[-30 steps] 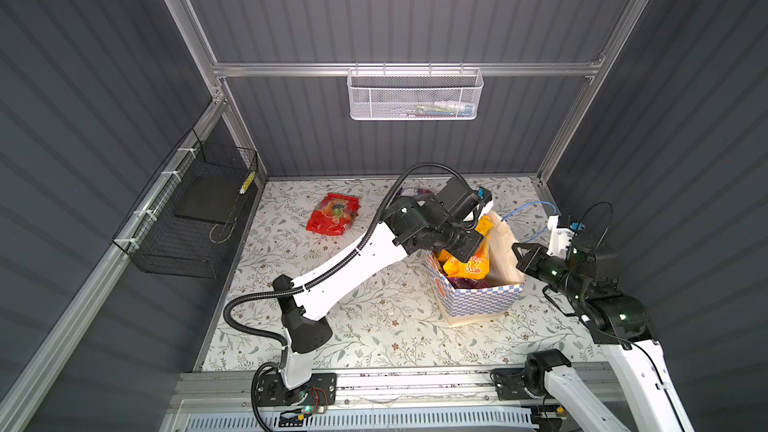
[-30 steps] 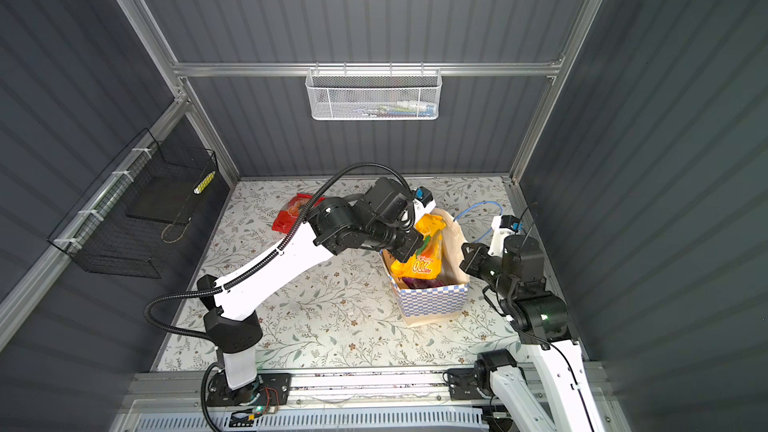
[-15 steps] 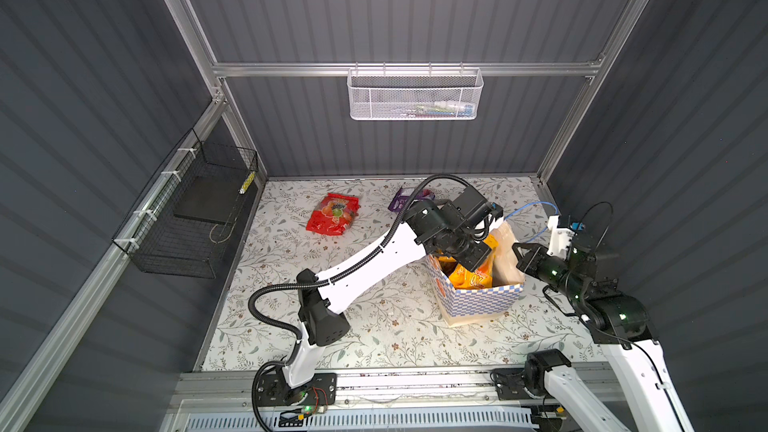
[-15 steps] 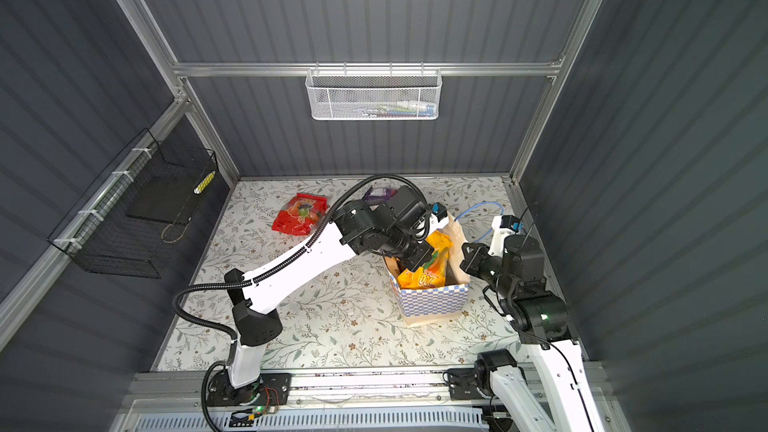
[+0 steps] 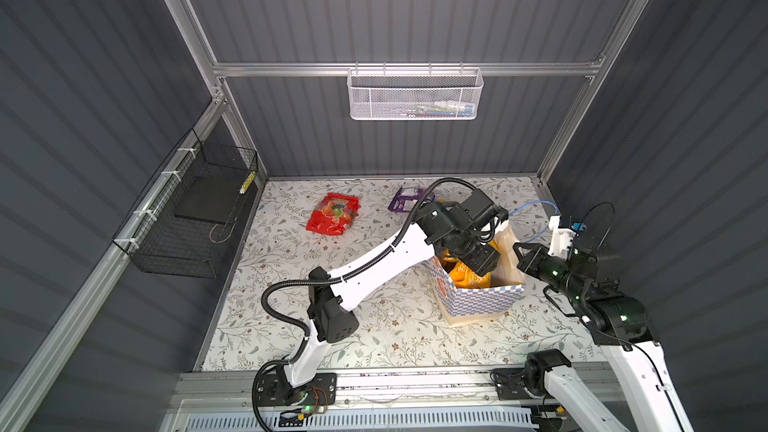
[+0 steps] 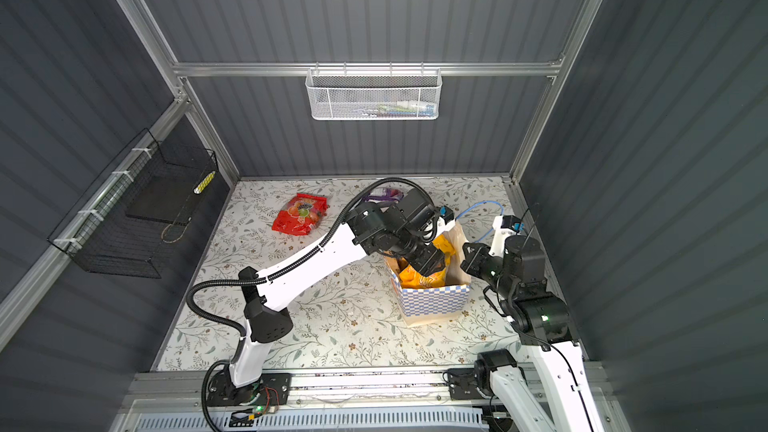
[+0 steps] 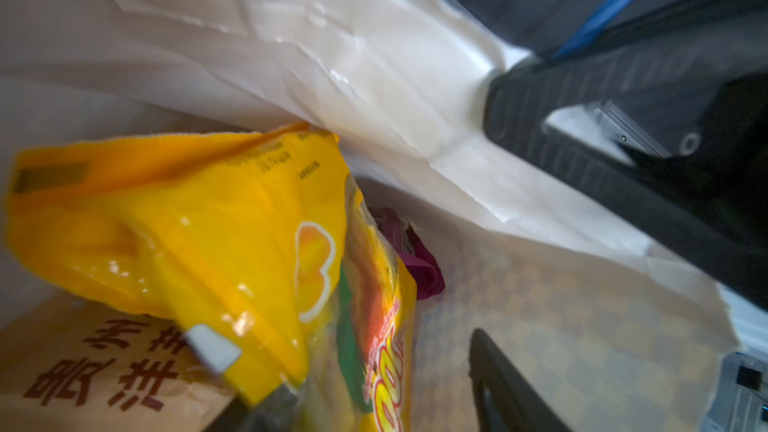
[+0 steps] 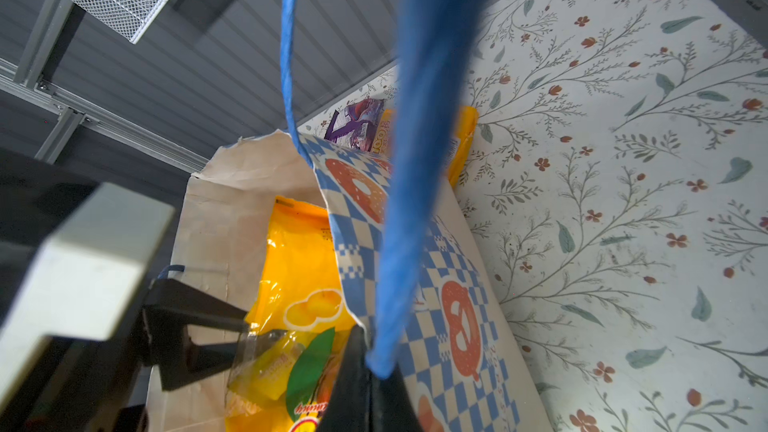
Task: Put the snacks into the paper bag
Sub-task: 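Lower the yellow gummy bag into the paper bag and open the left gripper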
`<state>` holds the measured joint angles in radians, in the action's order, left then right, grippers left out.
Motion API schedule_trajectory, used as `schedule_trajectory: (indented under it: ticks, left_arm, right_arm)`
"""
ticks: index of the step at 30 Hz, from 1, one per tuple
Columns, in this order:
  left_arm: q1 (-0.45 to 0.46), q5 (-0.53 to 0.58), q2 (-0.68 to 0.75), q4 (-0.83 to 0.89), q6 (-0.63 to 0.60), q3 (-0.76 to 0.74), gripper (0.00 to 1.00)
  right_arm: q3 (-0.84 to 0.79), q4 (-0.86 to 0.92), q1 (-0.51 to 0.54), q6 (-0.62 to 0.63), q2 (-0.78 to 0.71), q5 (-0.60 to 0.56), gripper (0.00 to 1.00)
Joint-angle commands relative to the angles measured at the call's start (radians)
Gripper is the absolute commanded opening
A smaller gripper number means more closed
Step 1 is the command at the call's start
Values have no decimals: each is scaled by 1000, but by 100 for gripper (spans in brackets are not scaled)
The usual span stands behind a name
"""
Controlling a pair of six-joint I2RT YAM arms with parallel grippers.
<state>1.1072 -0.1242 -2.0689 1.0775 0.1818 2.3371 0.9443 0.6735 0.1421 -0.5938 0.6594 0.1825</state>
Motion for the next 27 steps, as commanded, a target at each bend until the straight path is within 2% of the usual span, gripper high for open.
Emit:
schedule_trajectory:
  ticks: [1,6,9,15,27]
  left_arm:
    - [5,15,115,-116,7,-26,74]
    - [5,40,154,-129,15,-37,76]
    - [5,89,159,-131,20,-50,72]
    - [5,190,107,-76,31,-16,67]
    - [5,265,-56,46,39,41,59]
  right_arm:
    - [14,-29,-3,-2,-20,2,0]
    - [19,-22,-3,2,-27,-8,0]
    - [22,-22,-3,2,-28,-8,0]
    - [19,-21,-3,3,-30,-8,0]
    - [17,-19,-3,9,-32,-14,0]
